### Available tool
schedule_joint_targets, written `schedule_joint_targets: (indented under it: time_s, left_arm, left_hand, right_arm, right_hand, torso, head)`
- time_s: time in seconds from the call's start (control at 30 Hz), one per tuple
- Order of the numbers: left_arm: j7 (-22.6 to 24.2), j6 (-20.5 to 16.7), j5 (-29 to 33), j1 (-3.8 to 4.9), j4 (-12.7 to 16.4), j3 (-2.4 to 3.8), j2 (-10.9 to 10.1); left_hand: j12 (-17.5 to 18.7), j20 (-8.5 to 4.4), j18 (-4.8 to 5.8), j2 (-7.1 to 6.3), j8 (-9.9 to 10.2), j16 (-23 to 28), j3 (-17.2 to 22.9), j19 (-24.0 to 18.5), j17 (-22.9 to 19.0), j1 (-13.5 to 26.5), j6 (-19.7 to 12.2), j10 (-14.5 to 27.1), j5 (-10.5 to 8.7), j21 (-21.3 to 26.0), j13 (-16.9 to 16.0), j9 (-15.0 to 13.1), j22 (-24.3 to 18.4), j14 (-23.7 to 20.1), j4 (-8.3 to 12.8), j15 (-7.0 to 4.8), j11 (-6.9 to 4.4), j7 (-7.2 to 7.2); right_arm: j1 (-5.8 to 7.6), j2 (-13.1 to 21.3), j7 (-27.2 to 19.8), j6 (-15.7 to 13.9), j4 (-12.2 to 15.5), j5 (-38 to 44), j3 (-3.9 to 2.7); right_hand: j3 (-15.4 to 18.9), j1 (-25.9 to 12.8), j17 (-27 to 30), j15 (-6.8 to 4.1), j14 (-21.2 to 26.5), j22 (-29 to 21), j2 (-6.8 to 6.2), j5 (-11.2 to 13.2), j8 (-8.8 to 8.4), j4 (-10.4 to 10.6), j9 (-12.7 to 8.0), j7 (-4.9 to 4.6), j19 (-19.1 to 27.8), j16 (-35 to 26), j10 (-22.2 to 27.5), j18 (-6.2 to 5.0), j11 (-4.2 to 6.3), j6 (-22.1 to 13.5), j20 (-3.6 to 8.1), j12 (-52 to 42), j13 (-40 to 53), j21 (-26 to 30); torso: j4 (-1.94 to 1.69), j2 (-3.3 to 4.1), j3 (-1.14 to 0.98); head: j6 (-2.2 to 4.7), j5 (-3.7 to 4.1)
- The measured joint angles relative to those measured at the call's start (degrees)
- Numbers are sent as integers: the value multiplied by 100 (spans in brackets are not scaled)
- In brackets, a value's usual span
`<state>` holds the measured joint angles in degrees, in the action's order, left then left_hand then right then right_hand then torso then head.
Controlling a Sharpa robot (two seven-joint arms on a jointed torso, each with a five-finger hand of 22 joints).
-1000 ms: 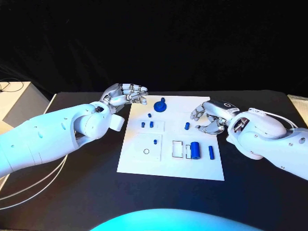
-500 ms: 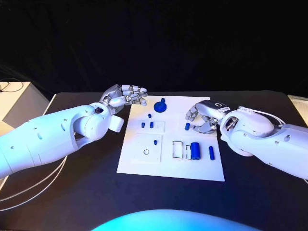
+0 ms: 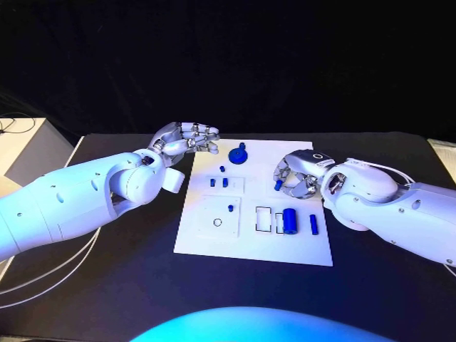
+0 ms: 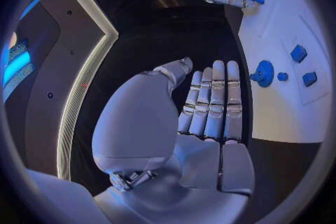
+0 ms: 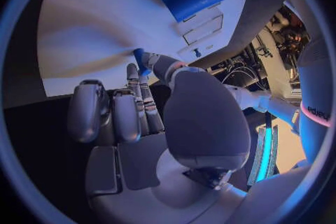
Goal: Assemble the parts on the task board
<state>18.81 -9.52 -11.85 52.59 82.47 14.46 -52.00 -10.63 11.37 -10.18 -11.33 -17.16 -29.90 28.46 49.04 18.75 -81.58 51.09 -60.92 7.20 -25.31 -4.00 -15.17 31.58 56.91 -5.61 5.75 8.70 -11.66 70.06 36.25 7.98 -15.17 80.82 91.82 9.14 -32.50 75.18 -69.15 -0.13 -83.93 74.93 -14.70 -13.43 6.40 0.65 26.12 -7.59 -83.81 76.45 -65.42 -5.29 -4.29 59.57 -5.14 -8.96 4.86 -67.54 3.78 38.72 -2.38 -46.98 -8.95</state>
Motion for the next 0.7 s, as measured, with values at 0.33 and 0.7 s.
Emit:
schedule_joint_targets:
  time_s: [0.33, 0.7]
  left_arm:
    - [-1, 1, 0, 0, 4, 0, -2]
    - [-5, 2, 0, 0, 7, 0, -7]
  left_hand:
    - [0, 0, 0, 0, 0, 0, 0, 0, -1, 0, 0, 0, 0, 0, 0, 0, 0, 0, 0, 0, 0, 0]
    - [0, 0, 0, 24, 0, 0, 0, 0, 31, 24, 0, 0, 0, 20, -5, 0, -11, 0, 0, 0, 0, 0]
  right_arm:
    - [-7, -58, 65, 49, 4, 50, 1]
    - [-23, -101, 136, 45, -18, 79, -1]
  right_hand:
    - [-24, 23, -19, 0, 0, -1, 22, 0, 33, 24, 18, 4, 0, 22, -81, 0, -1, 105, 0, 0, 20, -70]
    - [-18, 0, -36, 0, 0, -2, 45, 49, 47, 66, 25, 4, 0, 22, -92, 88, 9, 105, 0, 1, 27, -112]
  torso:
    - [2, -4, -1]
    - [3, -3, -3]
  head:
    - [-4, -3]
    - [-10, -3]
